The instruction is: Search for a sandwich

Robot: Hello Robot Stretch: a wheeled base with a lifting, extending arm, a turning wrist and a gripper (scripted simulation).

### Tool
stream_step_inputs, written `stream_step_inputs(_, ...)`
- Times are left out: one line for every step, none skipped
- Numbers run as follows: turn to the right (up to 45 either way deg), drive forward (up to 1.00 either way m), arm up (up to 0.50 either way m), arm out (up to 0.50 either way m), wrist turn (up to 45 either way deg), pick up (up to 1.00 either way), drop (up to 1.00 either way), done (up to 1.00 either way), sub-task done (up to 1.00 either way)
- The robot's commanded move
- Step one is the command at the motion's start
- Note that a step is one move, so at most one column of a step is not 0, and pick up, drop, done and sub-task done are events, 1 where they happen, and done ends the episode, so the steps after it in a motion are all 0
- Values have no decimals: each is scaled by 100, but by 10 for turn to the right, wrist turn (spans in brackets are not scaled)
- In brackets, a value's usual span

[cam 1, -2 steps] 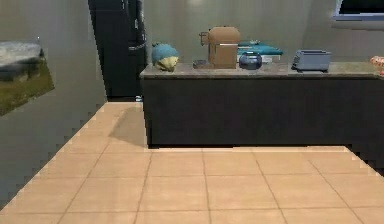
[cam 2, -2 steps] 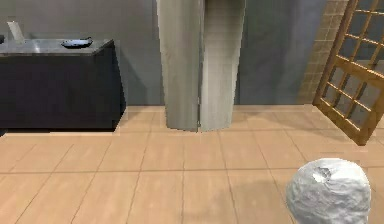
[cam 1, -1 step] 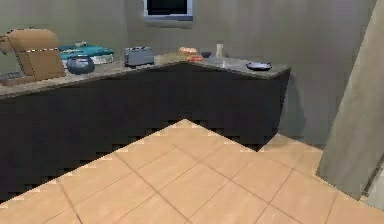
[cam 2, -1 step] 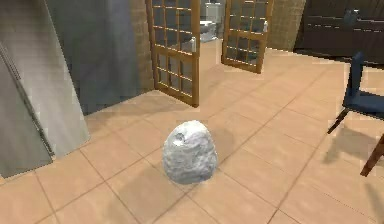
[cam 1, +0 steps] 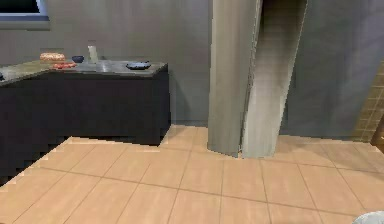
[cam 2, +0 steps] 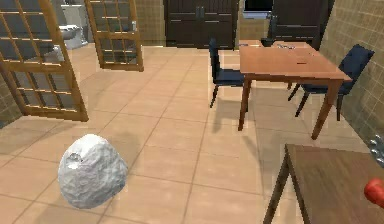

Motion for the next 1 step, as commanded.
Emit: stream_step_inputs(0, 20, 0, 0, 0, 0, 0, 0, 0)
